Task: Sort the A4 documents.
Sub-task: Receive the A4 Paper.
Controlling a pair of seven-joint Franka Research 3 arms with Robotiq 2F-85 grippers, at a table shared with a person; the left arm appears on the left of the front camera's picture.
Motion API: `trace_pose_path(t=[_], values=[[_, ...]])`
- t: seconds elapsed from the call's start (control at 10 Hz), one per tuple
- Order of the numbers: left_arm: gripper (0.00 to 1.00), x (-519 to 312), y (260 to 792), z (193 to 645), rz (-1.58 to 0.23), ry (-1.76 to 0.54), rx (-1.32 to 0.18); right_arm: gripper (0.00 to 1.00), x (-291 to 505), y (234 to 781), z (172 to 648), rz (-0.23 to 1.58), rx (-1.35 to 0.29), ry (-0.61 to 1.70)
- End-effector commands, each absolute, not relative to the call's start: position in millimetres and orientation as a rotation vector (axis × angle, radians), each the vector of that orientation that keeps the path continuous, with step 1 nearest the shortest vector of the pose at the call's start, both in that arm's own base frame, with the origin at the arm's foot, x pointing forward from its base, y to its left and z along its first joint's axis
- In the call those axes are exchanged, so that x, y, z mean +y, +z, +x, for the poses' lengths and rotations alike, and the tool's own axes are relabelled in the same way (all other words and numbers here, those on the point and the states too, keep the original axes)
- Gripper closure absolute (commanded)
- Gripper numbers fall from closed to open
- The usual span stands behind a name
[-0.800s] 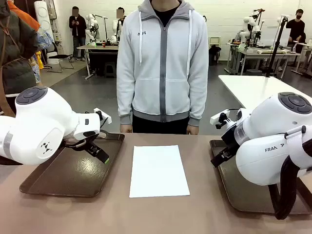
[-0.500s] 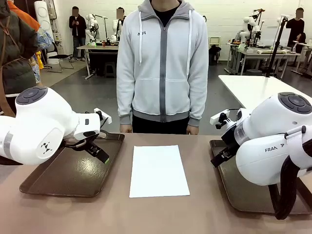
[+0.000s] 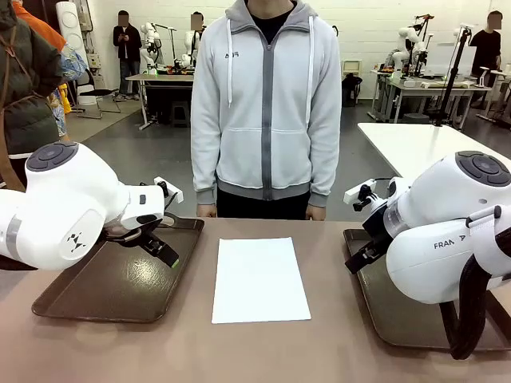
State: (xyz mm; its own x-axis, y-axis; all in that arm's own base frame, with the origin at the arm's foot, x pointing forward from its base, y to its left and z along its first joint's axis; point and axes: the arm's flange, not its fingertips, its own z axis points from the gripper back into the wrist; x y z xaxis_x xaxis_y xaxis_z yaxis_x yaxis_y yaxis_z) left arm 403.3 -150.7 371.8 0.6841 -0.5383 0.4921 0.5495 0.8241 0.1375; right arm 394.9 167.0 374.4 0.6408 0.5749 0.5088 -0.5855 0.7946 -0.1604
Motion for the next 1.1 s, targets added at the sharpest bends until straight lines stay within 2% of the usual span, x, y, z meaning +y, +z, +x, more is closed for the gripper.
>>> trace_pose_path(t=[0.0,1.0], values=[[0.0,-150.0,371.8,403.5,-0.022,-0.608,-0.545,0.0,167.0,374.4,395.0,0.02,-0.573,0.661],[0.0,-150.0,371.8,403.5,-0.022,-0.608,-0.545,0.0,167.0,374.4,395.0,0.02,-0.573,0.661]])
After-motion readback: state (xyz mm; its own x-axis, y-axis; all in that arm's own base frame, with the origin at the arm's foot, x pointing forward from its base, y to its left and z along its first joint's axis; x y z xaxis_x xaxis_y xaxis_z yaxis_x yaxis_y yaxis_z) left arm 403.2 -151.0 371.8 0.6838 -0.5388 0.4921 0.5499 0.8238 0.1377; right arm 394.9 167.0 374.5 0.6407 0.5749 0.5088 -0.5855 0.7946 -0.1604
